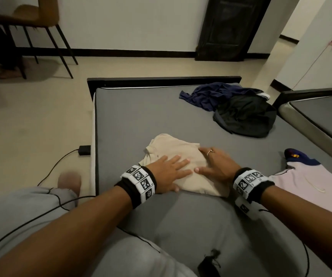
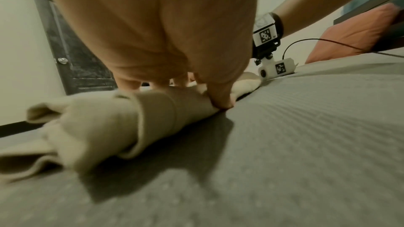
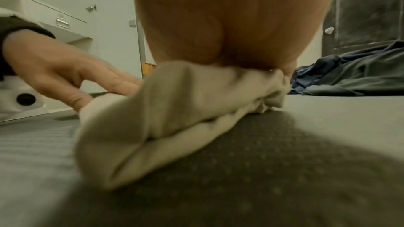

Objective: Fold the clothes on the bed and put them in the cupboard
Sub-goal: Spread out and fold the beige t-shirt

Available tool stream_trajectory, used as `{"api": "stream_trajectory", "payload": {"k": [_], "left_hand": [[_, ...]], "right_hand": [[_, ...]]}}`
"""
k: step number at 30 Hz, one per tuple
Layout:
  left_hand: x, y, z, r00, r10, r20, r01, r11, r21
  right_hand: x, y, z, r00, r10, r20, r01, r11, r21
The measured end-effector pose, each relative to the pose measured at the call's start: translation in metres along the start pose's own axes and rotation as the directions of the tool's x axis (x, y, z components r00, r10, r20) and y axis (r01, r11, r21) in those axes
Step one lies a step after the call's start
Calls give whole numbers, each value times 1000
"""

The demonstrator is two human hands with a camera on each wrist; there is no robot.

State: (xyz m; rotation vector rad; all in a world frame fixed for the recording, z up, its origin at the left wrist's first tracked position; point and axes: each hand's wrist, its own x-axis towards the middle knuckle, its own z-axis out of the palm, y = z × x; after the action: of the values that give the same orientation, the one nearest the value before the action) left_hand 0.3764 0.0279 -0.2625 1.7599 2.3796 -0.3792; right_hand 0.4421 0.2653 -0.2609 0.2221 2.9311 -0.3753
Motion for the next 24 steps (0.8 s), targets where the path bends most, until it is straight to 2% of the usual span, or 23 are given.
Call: {"api": "stream_trajectory", "payload": {"k": [3,7,9,12,14,15,17,18,19,20,22,23,24], "left_hand": [[-3,-16,-1,999,41,-18,-40,995,91],[-6,-30,-10,1000,5,-22,0,981,195],[-8,-33,-16,998,-54,-45,62,972,226],[-12,-36,-19,980,-166,-110,189,952,243],[-14,-34,-21,928,-343,-147,361,925,115],[-16,-33,-22,875,-461,-147,465,885,-7],[-20,-29,-25,743,-667,-60,619,718,-319],[-24,-27,-27,691,-723,20,655,613,-442],[-27,-26,-27,663,-740,114,670,519,-531],[-28,-25,-24,662,-714,226,672,434,-600],[-31,-21,-20,686,-572,449,663,237,-710],[-31,-18,-19,694,-500,518,656,145,-741],[-30,-16,-19,704,-454,546,646,89,-758]], "right_hand": [[-7,-1,5,999,42,4,-42,991,126],[-41,-23,18,990,134,-41,-134,991,-8],[-66,-43,22,985,170,-29,-172,981,-85],[-94,-65,16,986,150,77,-133,973,-190],[-93,-71,4,978,142,150,-110,973,-202],[-86,-70,-2,978,144,152,-113,974,-197],[-65,-61,-13,981,189,45,-180,971,-161],[-51,-53,-17,974,225,-35,-228,968,-108],[-37,-44,-20,959,268,-94,-272,962,-32],[-25,-37,-21,943,310,-119,-307,951,49],[0,-29,-22,935,347,-78,-325,923,208],[9,-30,-24,936,351,-33,-328,900,287],[18,-31,-22,933,359,12,-341,874,347]]}}
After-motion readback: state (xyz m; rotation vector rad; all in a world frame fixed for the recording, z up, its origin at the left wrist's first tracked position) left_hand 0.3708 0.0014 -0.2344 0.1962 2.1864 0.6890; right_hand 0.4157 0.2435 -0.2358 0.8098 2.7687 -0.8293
